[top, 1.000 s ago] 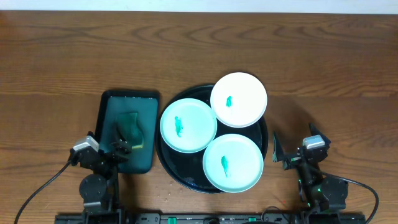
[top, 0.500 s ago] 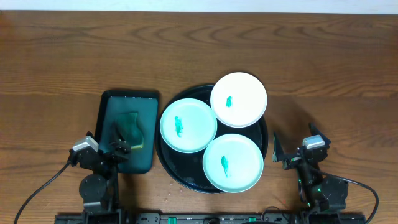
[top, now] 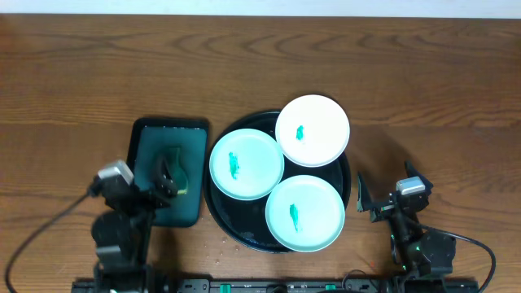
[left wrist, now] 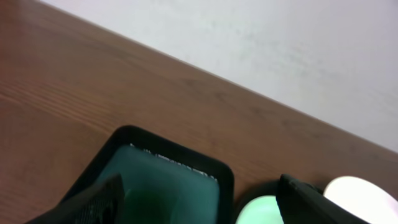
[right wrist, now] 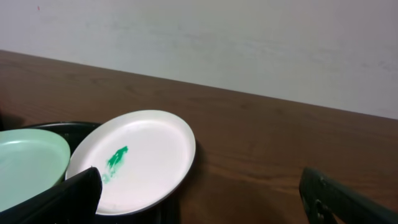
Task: Clean dirty plates on tray and stack at the side
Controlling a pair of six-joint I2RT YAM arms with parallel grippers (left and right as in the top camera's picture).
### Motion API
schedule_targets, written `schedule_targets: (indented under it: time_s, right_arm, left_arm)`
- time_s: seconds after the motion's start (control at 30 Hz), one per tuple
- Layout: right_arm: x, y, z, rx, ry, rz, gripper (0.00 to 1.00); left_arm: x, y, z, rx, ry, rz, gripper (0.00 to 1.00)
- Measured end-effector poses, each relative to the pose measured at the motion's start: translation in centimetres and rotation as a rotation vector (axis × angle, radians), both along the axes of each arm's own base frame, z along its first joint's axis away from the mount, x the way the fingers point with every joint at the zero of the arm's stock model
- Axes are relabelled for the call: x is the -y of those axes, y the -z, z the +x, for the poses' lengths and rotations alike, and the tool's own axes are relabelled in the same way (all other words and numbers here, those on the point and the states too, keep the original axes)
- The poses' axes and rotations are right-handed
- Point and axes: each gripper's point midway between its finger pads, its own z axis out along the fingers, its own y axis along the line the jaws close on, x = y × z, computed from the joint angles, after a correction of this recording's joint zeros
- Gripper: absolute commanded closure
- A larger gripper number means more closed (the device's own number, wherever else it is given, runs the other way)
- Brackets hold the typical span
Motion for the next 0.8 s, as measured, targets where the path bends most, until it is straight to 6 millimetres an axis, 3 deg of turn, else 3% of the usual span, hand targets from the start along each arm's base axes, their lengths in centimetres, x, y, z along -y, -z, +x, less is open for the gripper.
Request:
schedule_targets:
  time_s: [0.1, 0.3, 0.5, 0.8]
  right_arm:
    - [0.0, 0.0, 0.0, -0.001, 0.0, 0.0, 0.01]
    - [0.0, 0.0, 0.0, -0.002, 0.001, 0.0, 0.01]
    - [0.1, 0.0, 0.0, -0.001, 0.003, -0.001, 0.01]
    - [0.1, 0.0, 0.0, -0.001, 0.003, -0.001, 0.01]
  left_arm:
    - [0.1, -1.1, 1.0, -0.123, 0.008, -0.012, 0.21]
    - [0.1, 0.5, 2.0, -0.569, 0.014, -0.052, 0.21]
    - [0.4, 2.1, 0.2, -1.001, 0.021, -0.096, 0.21]
    - [0.7, 3.9, -0.6, -1.171, 0.029, -0.121, 0.21]
